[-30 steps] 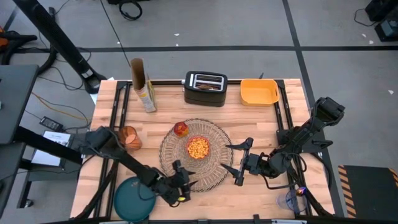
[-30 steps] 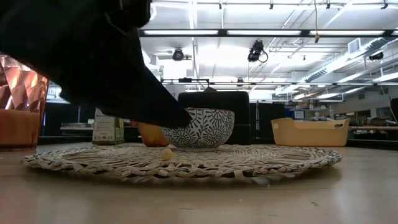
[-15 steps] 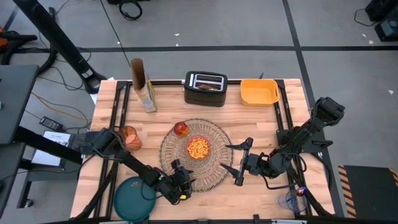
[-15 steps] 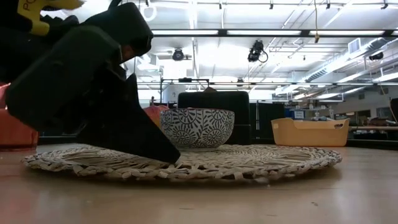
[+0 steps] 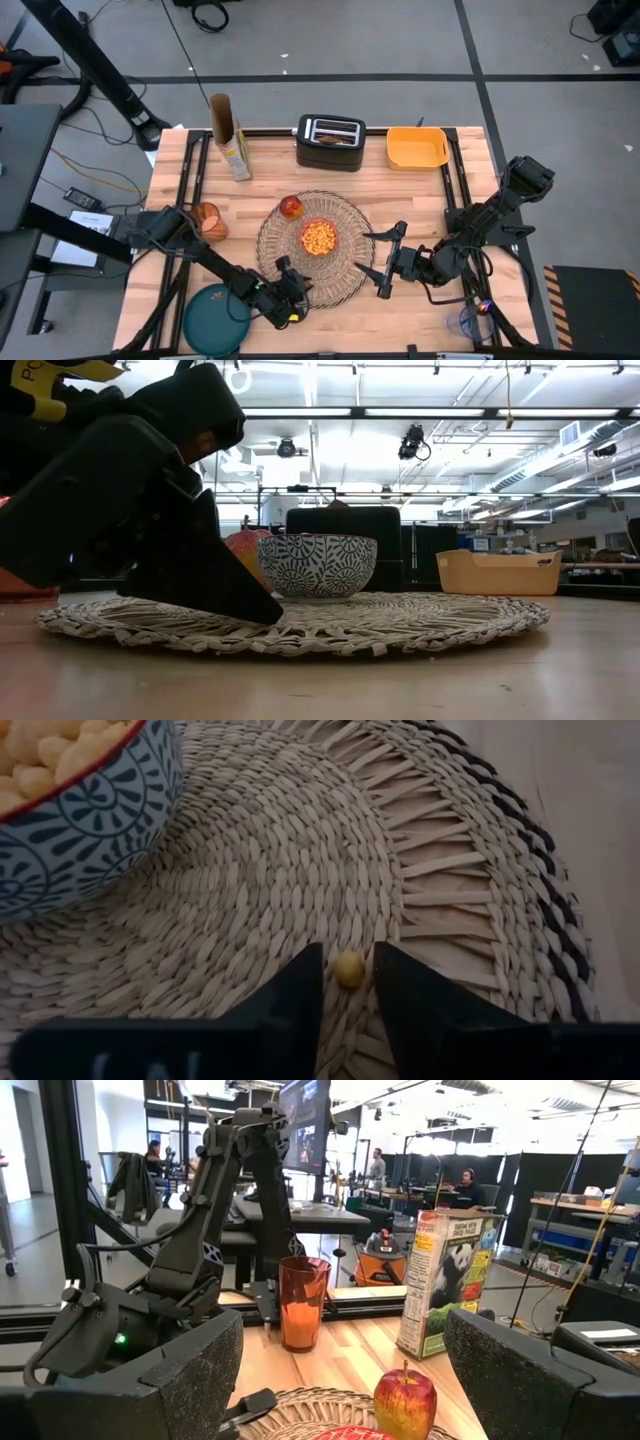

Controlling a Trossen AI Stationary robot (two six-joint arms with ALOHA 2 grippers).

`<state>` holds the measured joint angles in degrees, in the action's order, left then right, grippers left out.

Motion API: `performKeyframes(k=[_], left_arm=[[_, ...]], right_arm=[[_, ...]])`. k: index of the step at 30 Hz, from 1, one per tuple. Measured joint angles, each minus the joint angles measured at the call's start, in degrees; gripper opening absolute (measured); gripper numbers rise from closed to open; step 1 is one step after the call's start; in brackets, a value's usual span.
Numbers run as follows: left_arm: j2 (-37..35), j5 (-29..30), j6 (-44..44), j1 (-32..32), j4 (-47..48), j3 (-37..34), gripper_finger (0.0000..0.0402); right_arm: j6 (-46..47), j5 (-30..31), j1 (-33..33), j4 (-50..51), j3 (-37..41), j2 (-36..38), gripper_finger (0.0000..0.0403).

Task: Arrange a breakfast setting
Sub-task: Pour the cereal into the red patterned bowl

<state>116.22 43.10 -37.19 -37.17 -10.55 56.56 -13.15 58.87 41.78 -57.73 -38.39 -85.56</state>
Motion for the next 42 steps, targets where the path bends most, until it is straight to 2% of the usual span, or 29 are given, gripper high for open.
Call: performKeyframes(k=[22, 42], left_arm=[[-0.2, -0.62, 0.77, 0.07, 0.14, 0.0, 0.0057], [-2.05, -0.84, 1.91, 0.11, -0.17, -0.09, 0.0054]], right_arm=[[-0.04, 0.0, 0.0, 0.0, 0.0, 0.0, 0.0348], [-0.07, 0.0, 0.0, -0.04, 0.0, -0.01, 0.0348]])
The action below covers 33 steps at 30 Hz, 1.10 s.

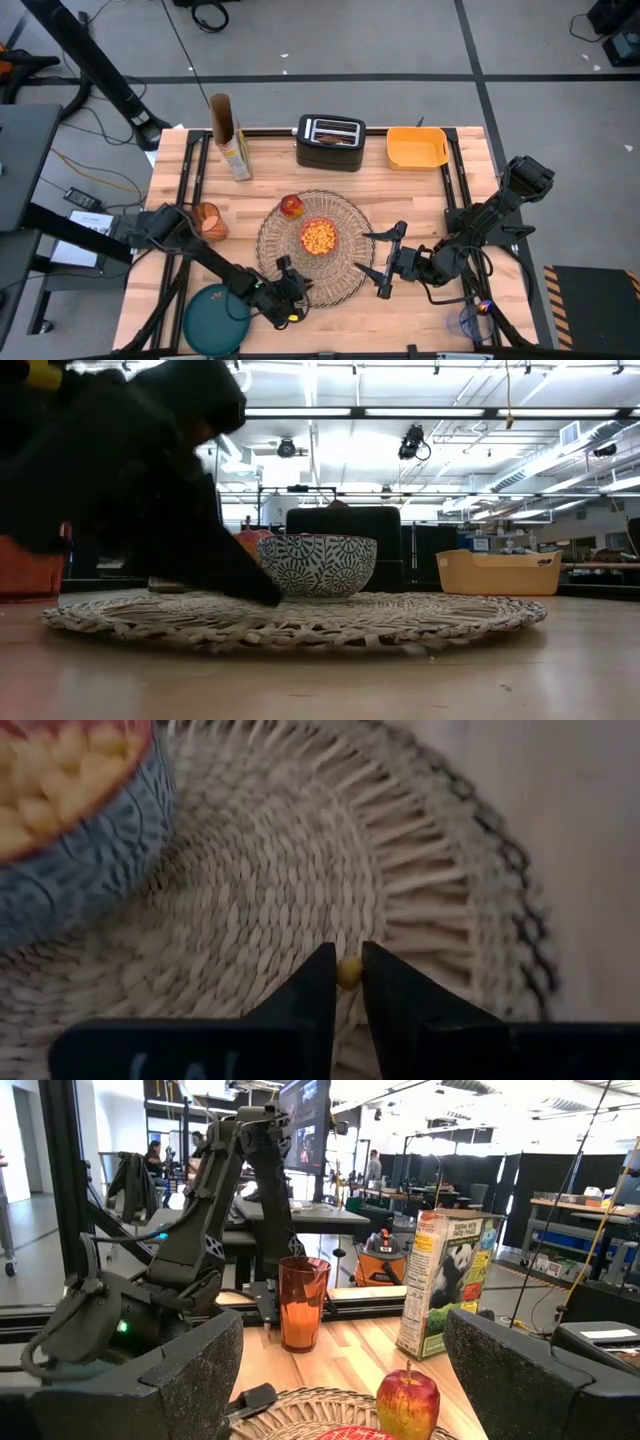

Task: Arrange a breakfast setting
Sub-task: Pour the cereal into the red patterned bowl, then put the dark green plate on the brown placemat

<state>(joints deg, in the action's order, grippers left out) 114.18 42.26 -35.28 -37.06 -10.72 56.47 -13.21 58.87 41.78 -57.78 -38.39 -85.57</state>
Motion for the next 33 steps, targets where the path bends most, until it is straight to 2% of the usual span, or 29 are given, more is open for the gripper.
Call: performKeyframes(k=[7, 12, 18, 22, 26, 33], left_arm=[[-6.71, 0.94, 4.27, 0.86, -0.04, 0.0, 0.0054], [-11.76, 4.68, 8.86, 5.69, -1.21, 0.02, 0.0054], [-10.61, 1.66, 9.96, 13.38, -1.29, 0.06, 0.0054], [-9.49, 1.36, 8.55, 16.3, 0.06, -0.09, 0.0057], [-9.49, 1.35, 8.87, 17.46, 0.35, 0.0, 0.0075], [-9.64, -2.32, 6.72, 18.27, 0.24, 0.0, 0.0144]], right_arm=[[0.0, -0.01, 0.0, -0.44, 0.0, 0.01, 0.0348], [0.09, -0.31, -0.04, -0.44, 0.0, 0.01, 0.0348], [0.0, -0.28, 0.04, -0.44, 0.0, 0.01, 0.0348], [-0.42, -0.02, 0.64, -0.28, 0.0, 0.01, 0.0348], [-0.44, 0.1, 0.96, -0.04, 0.0, 0.01, 0.0348], [-0.68, 0.11, 1.62, 2.34, 0.0, 0.01, 0.0348]])
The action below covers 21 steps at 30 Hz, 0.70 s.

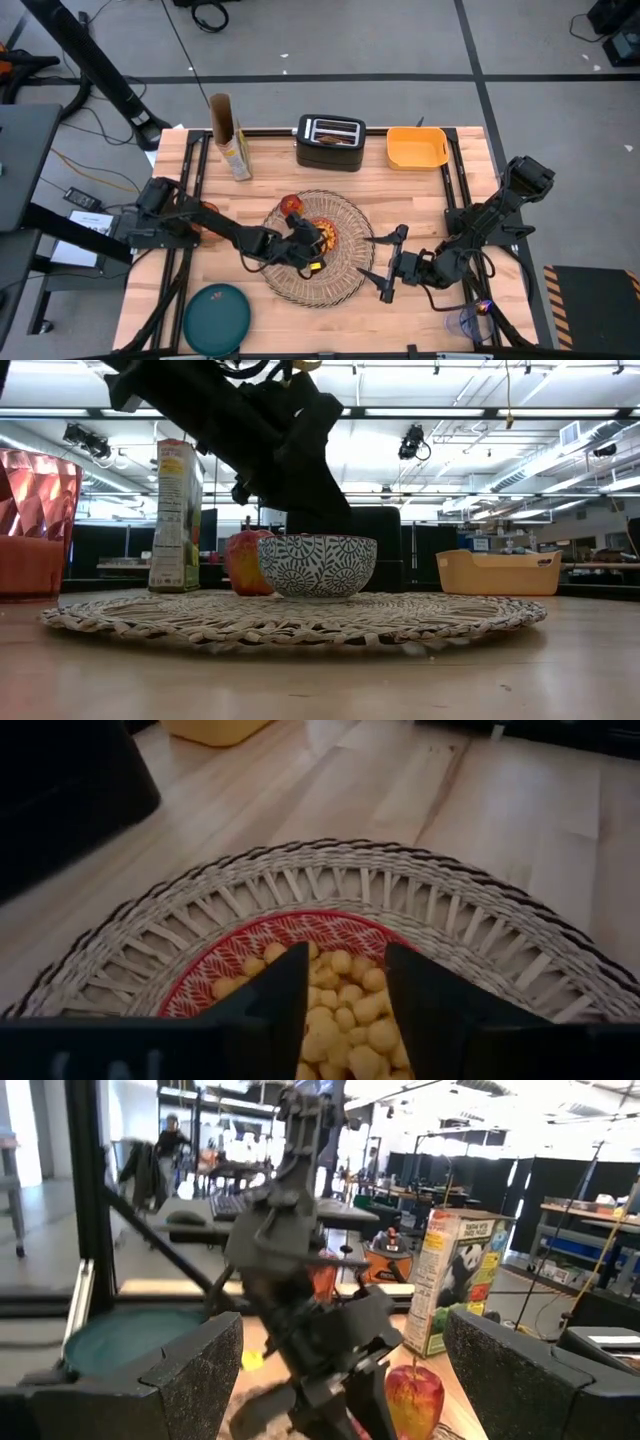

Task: Arrange a breakfast setting
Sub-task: Put the dark green plate on the brown placemat

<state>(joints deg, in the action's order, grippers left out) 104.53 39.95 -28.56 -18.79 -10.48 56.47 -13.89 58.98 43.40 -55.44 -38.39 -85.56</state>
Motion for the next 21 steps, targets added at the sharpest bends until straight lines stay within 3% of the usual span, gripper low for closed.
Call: performKeyframes(k=[4, 12, 16, 21], left_arm=[[-3.91, -3.8, 3.09, -1.26, 0.16, 0.18, 0.0168], [-12.54, -3.56, 12.43, -9.92, -6.22, 0.26, 0.0171], [-12.06, -1.17, 15.72, -14.02, -7.4, 0.24, 0.0172], [-10.65, 4.38, 14.68, -17.32, -7.97, 0.17, 0.0172]], right_arm=[[0.73, 0.11, 0.9, 3.21, 0.0, 0.0, 0.0348], [0.39, 7.06, 2.32, 11.14, -3.92, 0.16, 0.0348], [5.34, 6.14, 2.44, 28.78, -11.81, 0.22, 0.0348], [21.27, -4.69, 1.55, 54.73, -22.98, 0.22, 0.0348]])
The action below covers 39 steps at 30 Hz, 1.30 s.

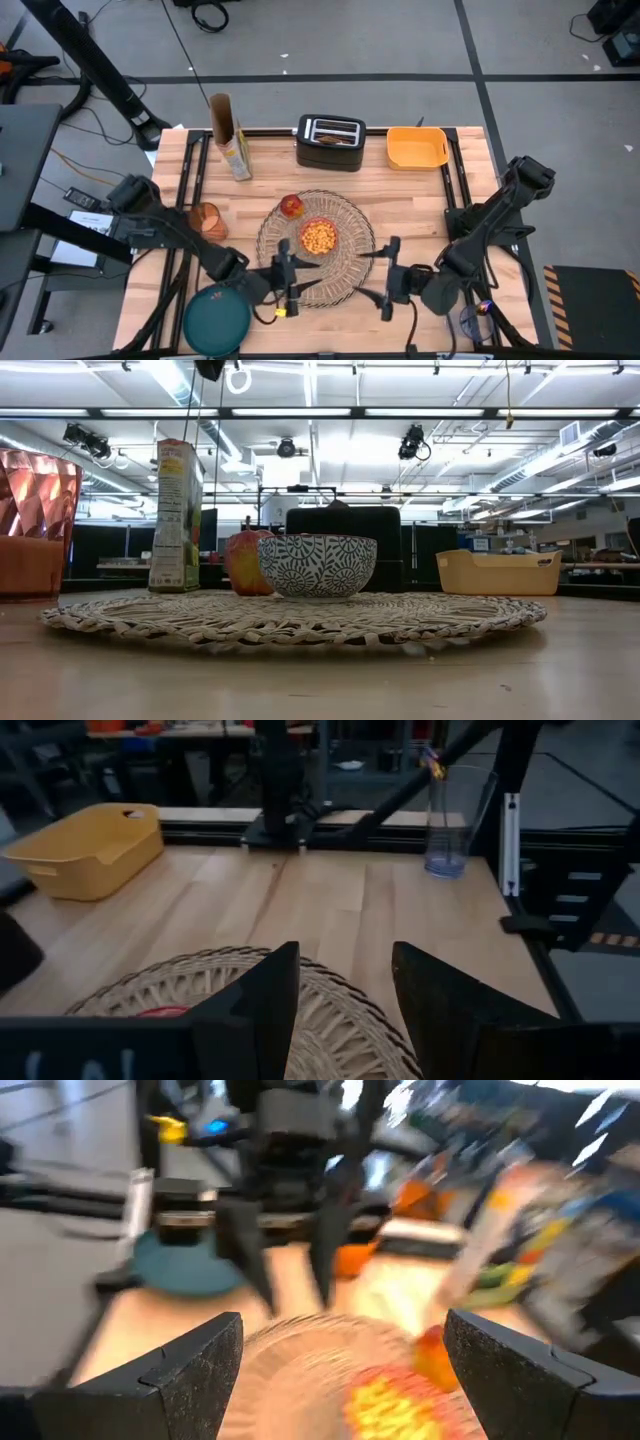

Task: Arrange a breakfast setting
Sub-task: Put the dark green plate on the brown placemat

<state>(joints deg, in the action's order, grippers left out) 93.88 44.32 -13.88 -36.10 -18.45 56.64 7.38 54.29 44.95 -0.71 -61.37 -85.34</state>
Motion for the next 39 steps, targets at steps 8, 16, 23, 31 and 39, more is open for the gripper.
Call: performKeyframes(k=[8, 16, 23, 31, 39], left_arm=[[0.03, 2.22, -0.43, -2.82, 0.49, -0.02, 0.0172], [0.03, 4.1, 1.64, -3.31, 1.36, -0.02, 0.0172], [-1.51, 4.58, 6.63, -4.78, 6.49, -0.02, 0.0172], [-8.19, 1.44, 0.53, -7.28, 23.19, -0.02, 0.0172], [-10.59, 1.41, -0.94, -5.22, 27.97, -0.07, 0.0172]], right_arm=[[19.29, -4.95, -1.98, 30.7, -10.7, 0.02, 0.0348], [36.21, -5.04, -10.0, 51.63, -12.17, 0.04, 0.0348], [20.01, -4.58, -21.65, 43.82, -11.16, 0.02, 0.0347], [-0.99, -16.94, -39.87, 25.39, -11.14, -0.54, 0.0346], [-8.4, -36.41, -51.3, 15.65, -11.14, -4.23, 0.0313]])
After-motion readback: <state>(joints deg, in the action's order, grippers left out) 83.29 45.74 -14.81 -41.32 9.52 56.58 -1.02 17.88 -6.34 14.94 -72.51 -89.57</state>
